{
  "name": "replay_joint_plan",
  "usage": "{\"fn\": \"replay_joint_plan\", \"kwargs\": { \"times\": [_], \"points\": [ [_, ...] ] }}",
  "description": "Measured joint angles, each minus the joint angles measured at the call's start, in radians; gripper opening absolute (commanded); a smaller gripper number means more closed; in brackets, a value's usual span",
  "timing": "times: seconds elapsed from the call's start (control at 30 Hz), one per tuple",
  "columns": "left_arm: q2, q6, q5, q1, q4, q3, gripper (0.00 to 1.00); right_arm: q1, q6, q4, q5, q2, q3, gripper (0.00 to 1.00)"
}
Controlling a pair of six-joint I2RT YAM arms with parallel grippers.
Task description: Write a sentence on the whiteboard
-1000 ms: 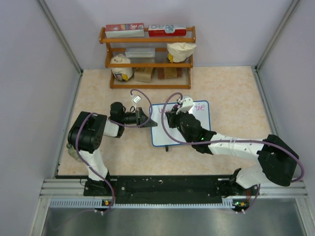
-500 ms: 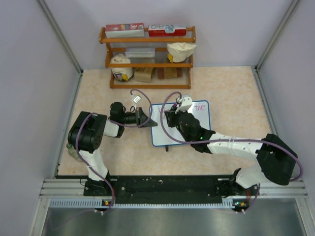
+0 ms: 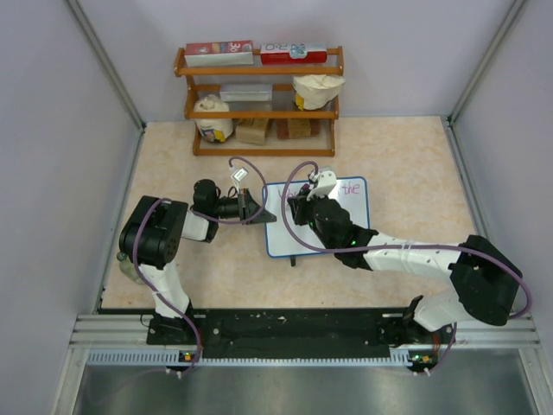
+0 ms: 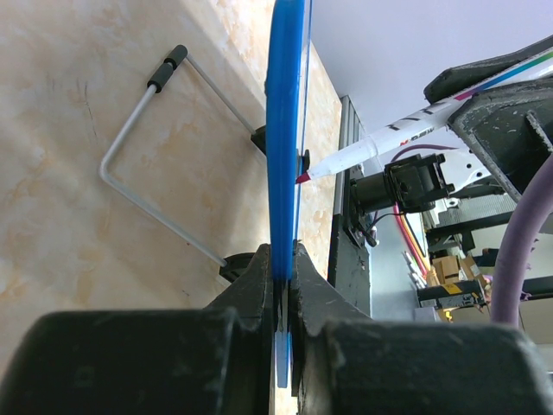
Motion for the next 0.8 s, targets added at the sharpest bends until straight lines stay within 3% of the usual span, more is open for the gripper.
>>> {"fn": "replay_joint_plan", "kwargs": {
  "times": [0.8],
  "points": [
    [0.001, 0.000, -0.001, 0.000, -0.001, 0.000, 0.00, 0.001, 0.047, -0.005, 0.011, -0.015, -0.029, 0.00]
  ]
}}
